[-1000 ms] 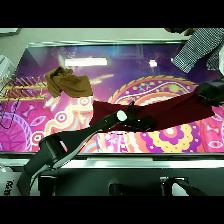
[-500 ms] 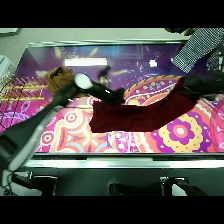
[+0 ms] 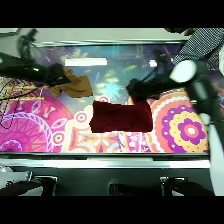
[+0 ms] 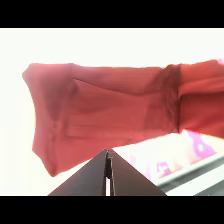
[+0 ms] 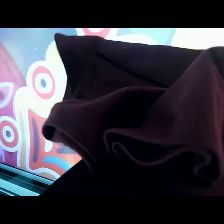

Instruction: Fold the clothes and pants, and hang the long-sleeved shirts on hangers.

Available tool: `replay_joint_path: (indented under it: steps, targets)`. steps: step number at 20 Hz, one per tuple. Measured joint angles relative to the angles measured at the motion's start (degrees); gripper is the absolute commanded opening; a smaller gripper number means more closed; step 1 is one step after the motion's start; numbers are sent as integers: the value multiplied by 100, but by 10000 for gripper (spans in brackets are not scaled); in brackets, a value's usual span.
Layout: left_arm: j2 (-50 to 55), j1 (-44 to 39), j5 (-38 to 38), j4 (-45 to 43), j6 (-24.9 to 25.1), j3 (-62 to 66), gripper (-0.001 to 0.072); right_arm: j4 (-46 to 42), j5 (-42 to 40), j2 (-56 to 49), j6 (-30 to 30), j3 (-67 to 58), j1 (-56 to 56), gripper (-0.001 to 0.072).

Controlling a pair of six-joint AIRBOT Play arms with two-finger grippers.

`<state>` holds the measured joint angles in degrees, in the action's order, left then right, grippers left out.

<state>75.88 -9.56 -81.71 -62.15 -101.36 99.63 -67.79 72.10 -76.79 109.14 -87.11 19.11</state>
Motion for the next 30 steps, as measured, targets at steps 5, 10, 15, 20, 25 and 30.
replay_joint_path:
  steps: [5,10,15,20,25,30]
  targets:
    - [-330,402,-138,-83,35,-7,19,-76,-898,-859,501,0,793,27]
    - [-398,496,-221,-133,107,-17,20,-11,-1314,-1510,697,0,1034,28]
    - [-409,511,-245,-146,208,-33,19,240,-1488,-1744,750,0,1082,28]
    - [-409,516,-258,-157,227,-46,20,382,-1495,-1805,741,0,1252,29]
    - [-409,516,-258,-155,234,-46,20,391,-1453,-1871,704,-2,1449,507]
    - [-409,516,-258,-155,236,-46,20,538,-1488,-1665,407,0,1473,602]
